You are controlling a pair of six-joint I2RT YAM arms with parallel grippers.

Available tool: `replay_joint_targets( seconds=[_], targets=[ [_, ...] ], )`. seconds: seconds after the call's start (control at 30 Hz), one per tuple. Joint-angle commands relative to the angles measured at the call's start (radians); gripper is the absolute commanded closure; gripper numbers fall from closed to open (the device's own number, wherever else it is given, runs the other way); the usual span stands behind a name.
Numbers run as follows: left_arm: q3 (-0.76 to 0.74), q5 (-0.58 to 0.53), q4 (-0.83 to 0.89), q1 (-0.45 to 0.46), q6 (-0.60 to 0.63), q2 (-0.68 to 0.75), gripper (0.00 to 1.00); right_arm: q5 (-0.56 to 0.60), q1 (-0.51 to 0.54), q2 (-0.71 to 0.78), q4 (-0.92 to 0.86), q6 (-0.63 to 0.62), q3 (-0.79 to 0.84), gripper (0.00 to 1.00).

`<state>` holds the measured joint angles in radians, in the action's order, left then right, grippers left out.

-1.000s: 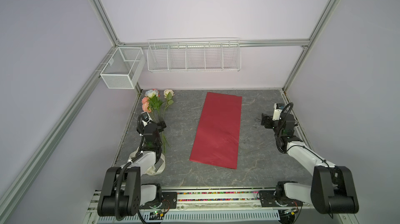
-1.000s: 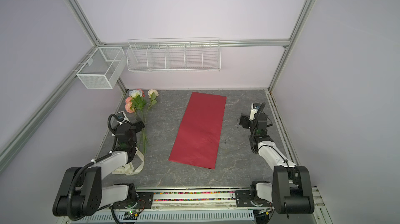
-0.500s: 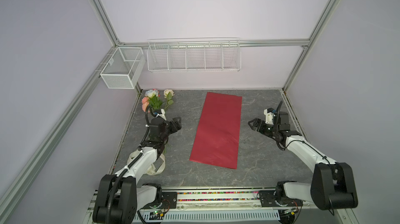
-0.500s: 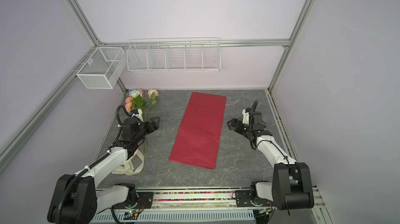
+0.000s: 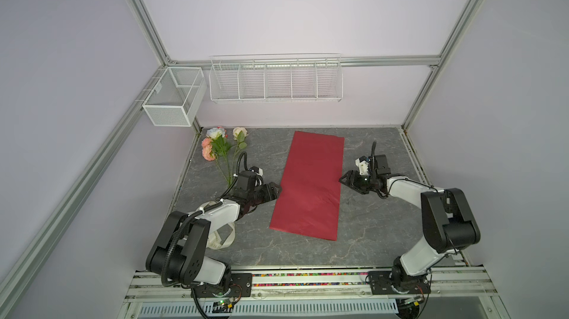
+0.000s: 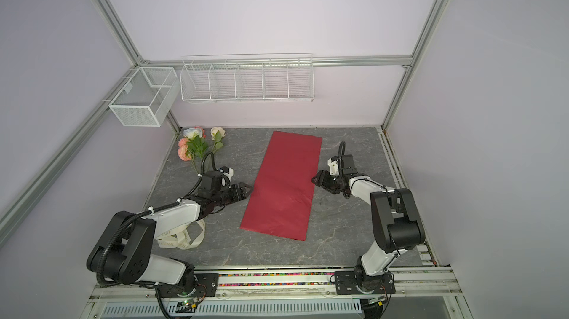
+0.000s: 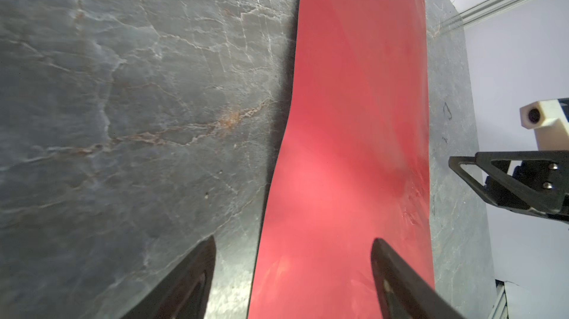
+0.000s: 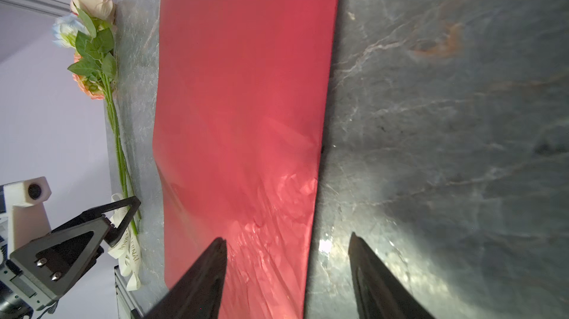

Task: Tie the bouquet of fake flowers
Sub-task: 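Move both grippers toward the near corners of the red paper, then grasp the red paper edges with both grippers and lift them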

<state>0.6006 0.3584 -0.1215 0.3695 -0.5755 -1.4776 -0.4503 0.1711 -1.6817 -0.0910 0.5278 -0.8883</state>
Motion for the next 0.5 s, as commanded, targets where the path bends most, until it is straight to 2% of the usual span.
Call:
replay_joint_targets(
  seconds=[0.0, 0.47],
  targets=[
    [0.064, 0.051, -0.013, 0.003, -0.011, -0.057, 0.21, -0.019, 0.014, -0.042, 0.011, 0.006, -0.053, 0.35],
    [0.319, 0.126, 0.011, 0.003, 0.029, -0.342, 0.26, -0.013, 0.024, -0.128, 0.0, -0.016, -0.096, 0.39]
  ],
)
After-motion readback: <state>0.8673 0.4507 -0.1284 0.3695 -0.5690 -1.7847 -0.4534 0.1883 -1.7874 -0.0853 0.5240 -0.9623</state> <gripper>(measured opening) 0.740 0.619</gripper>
